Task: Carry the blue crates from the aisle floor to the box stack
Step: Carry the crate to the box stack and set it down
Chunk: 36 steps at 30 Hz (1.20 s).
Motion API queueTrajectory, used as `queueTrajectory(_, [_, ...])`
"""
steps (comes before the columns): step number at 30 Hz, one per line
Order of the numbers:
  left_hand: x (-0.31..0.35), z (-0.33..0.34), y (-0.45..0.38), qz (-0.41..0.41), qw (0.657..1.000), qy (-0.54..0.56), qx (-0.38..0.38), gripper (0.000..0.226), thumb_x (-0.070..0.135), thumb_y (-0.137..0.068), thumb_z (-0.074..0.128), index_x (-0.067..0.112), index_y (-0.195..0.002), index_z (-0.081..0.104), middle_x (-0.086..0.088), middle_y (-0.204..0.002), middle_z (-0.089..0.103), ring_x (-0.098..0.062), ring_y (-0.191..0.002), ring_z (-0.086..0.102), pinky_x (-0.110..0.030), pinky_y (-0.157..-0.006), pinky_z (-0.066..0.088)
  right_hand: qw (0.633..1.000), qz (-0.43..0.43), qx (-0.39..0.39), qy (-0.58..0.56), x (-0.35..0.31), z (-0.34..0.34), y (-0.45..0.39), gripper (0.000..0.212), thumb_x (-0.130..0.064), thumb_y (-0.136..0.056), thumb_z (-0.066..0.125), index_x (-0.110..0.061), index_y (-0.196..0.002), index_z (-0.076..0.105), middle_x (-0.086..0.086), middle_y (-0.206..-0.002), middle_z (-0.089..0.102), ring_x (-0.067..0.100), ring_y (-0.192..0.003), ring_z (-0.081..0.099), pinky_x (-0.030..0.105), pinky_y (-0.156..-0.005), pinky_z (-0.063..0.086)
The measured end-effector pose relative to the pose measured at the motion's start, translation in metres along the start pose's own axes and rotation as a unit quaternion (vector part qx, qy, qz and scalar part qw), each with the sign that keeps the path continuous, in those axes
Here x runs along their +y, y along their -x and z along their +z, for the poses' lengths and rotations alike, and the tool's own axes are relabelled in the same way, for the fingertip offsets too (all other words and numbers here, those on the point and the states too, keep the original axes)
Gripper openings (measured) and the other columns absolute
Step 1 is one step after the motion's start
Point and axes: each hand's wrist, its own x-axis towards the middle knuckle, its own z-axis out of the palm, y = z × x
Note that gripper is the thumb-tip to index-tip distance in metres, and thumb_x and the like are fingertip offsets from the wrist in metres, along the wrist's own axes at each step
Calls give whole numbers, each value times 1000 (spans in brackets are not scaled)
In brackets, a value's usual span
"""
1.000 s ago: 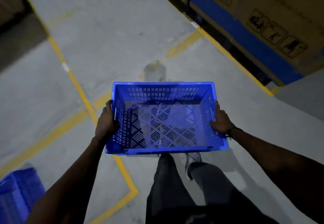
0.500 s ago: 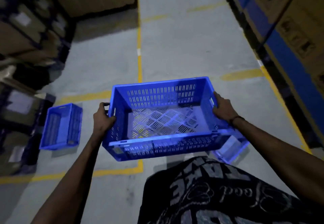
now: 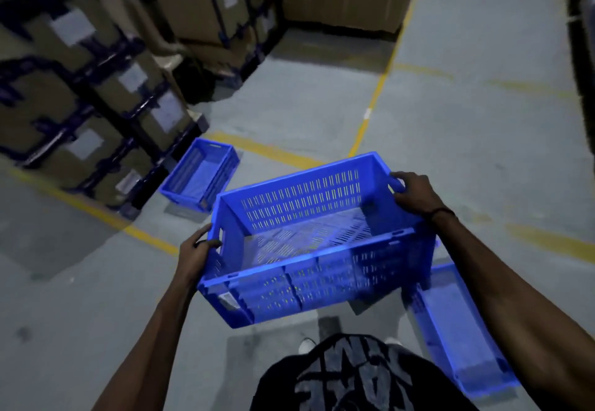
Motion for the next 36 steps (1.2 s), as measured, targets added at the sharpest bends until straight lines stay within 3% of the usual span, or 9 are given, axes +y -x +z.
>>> queueTrajectory(5, [-33,-47,-8,-40,993,97,53,46,1,-89,65,20,-131,69,-21,-110,73,-35,-82,69,-51,-77,57,997,-52,-44,28,-75,35,-36,68,-3,-77,65,-11,-143,53,22,-136,58,41,-121,56,44,-102,45])
queueTrajectory(7, [-38,-59,-14,-43,992,96,69,47,3,-90,64,21,-133,68,-19,-108,74,-41,-84,70,-55,-80,57,995,-69,-59,27,-94,48,-53,68,-1,-78,64,-11,-144,51,23,-136,57,41,-122,55,46,-101,46])
queueTrajectory(12, [-35,-72,-47,-32,990,80,114,47,9,-89,67,26,-133,67,-20,-100,76,-47,-84,72,-61,-77,59,993,-88,-74,15,-129,78,-104,66,1,-78,64,-13,-141,55,24,-132,60,38,-106,63,39,-88,48])
queueTrajectory(17, [-16,-73,-106,-24,987,68,146,48,8,-92,68,23,-137,64,-24,-94,75,-47,-83,72,-62,-75,59,988,-120,-93,6,-169,104,-182,62,-1,-76,65,-8,-137,59,26,-127,63,41,-108,62,37,-89,46])
queueTrajectory(21, [10,-70,-158,-25,984,57,169,50,8,-92,68,22,-139,62,-17,-91,77,-43,-80,73,-57,-75,61,982,-158,-103,-3,-204,119,-257,70,-18,-66,54,-10,-135,61,28,-113,69,32,-81,61,35,-76,44])
queueTrajectory(27, [54,-68,-231,-24,975,69,211,51,5,-92,69,20,-140,61,-10,-80,75,-36,-74,72,-55,-76,61,973,-216,-76,2,-269,128,-354,74,-19,-62,45,-7,-133,63,26,-115,69,44,-96,67,37,-83,47])
queueTrajectory(36, [101,-78,-370,-43,967,82,237,52,8,-92,70,26,-140,59,-12,-97,78,-34,-78,75,-56,-75,61,967,-244,-79,4,-371,167,-500,72,-19,-62,45,-9,-131,64,26,-101,72,44,-89,67,37,-83,48])
